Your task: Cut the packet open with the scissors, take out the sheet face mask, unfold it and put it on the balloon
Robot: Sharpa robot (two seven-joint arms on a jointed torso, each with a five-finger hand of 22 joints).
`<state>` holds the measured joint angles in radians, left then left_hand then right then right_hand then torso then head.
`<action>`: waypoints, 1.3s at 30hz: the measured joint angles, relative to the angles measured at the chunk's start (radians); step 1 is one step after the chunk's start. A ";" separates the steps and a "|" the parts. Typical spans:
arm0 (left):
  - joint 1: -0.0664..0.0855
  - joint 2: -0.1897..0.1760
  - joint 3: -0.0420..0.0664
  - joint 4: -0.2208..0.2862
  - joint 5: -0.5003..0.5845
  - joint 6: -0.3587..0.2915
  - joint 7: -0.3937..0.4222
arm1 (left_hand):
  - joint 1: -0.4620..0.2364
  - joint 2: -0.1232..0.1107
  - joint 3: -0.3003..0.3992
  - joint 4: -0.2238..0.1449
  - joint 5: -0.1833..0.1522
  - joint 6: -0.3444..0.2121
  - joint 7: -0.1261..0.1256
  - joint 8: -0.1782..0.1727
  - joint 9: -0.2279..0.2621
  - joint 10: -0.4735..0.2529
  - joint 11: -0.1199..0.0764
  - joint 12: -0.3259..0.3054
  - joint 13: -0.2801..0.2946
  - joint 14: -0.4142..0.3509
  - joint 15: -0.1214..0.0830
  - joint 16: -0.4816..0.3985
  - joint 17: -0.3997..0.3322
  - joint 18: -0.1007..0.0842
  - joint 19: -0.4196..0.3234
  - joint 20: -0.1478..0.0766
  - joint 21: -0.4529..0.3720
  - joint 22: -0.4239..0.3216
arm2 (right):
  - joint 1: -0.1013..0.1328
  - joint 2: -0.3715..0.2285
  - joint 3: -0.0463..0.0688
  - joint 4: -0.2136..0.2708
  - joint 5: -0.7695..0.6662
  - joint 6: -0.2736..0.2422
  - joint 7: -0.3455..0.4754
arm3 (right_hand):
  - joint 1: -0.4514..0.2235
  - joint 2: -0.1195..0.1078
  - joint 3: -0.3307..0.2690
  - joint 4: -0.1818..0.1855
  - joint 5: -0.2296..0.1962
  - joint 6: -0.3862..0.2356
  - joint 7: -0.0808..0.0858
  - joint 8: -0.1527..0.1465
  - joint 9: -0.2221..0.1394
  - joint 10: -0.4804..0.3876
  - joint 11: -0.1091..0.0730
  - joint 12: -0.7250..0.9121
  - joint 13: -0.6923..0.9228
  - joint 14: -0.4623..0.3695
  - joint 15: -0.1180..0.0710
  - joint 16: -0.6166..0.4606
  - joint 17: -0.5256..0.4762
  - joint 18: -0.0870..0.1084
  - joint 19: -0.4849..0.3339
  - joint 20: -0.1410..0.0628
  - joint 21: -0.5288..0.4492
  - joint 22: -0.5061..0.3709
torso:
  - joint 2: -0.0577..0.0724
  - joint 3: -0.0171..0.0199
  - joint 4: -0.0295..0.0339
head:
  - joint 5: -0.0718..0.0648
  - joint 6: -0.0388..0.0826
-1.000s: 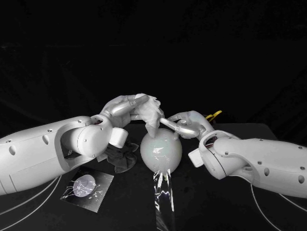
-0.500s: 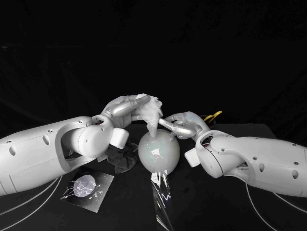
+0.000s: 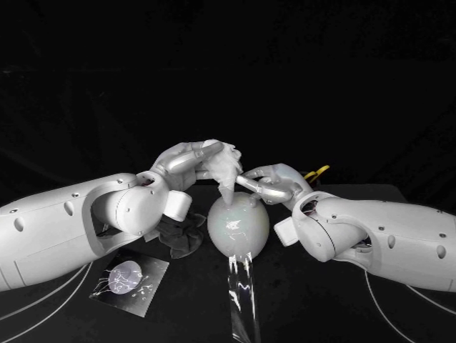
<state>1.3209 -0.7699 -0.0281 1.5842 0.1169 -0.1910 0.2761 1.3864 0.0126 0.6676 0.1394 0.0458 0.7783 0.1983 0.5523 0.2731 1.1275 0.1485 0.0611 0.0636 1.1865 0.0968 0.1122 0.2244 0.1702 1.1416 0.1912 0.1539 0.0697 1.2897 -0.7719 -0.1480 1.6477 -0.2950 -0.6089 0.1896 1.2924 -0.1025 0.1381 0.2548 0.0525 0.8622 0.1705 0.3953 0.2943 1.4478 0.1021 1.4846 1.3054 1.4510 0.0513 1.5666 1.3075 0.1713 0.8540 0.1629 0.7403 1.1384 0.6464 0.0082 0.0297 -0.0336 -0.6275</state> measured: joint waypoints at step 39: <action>0.024 -0.012 -0.001 -0.002 0.001 0.098 0.015 | -0.007 0.004 0.000 0.000 -0.002 0.002 0.002 -0.005 -0.001 0.000 0.000 0.000 0.000 0.016 -0.009 0.007 0.008 0.001 0.106 -0.027 0.048 0.011 | 0.015 -0.065 0.001 -0.036 0.034 0.193 0.126 | 0.090 -0.033 -0.176 0.032 0.000 -0.211 0.013 -0.243 -0.088 -0.548 0.139 -1.421 -1.243 -0.689 0.160 -1.298 -1.205 -0.018 -0.261 0.126 -0.685 -0.808 | -0.009 0.0045 -0.0029 | -0.007 0.017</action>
<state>1.3452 -0.7823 -0.0287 1.5823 0.1183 -0.0934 0.2908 1.3799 0.0166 0.6676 0.1394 0.0436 0.7804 0.2004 0.5478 0.2725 1.1276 0.1484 0.0611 0.0635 1.2029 0.0882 0.1187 0.2320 0.1709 1.2480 0.1641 0.2016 0.0806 1.3050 -0.8369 -0.1471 1.6118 -0.2612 -0.4160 0.3153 1.3827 -0.1353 -0.0374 0.2871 0.0522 0.6512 0.1839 0.1518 0.2059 0.8999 0.2409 0.0641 0.0628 0.7618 0.2117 0.2686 0.1024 0.1537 0.5927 0.2888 0.0558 0.3301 0.6372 0.0128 0.0268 -0.0406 -0.6101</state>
